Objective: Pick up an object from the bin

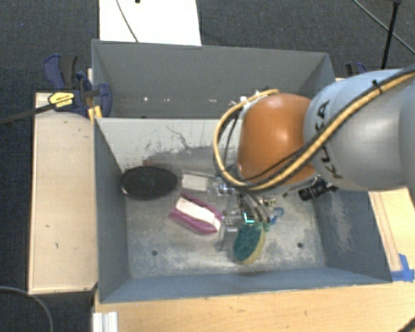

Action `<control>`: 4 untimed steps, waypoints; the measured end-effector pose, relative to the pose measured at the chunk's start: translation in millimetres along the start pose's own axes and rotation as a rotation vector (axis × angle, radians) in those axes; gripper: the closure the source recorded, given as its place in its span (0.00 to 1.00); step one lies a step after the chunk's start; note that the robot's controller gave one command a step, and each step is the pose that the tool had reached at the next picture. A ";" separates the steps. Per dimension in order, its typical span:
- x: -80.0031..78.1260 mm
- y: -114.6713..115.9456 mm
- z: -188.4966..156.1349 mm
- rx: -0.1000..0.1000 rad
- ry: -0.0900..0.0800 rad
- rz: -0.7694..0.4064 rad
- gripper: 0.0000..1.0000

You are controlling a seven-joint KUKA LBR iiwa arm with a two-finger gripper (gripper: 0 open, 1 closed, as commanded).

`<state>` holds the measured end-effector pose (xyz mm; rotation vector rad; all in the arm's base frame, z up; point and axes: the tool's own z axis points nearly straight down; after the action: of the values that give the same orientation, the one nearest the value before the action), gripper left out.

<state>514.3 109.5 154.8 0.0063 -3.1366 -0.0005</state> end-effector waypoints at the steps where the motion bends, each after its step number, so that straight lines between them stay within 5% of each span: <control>1: 10.1 -58.8 69.8 0.003 0.000 0.035 0.00; 2: 20.5 -15.2 6.5 -0.004 -0.010 0.441 0.00; 3: 27.0 -48.7 65.2 0.000 -0.003 0.602 0.00; 4: 28.0 -54.9 85.2 0.000 -0.003 0.295 0.00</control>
Offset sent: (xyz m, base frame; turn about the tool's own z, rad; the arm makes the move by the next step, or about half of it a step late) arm -0.0087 -0.0551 -0.0662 0.0291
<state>486.1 54.5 69.7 -0.4558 -3.1064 0.0007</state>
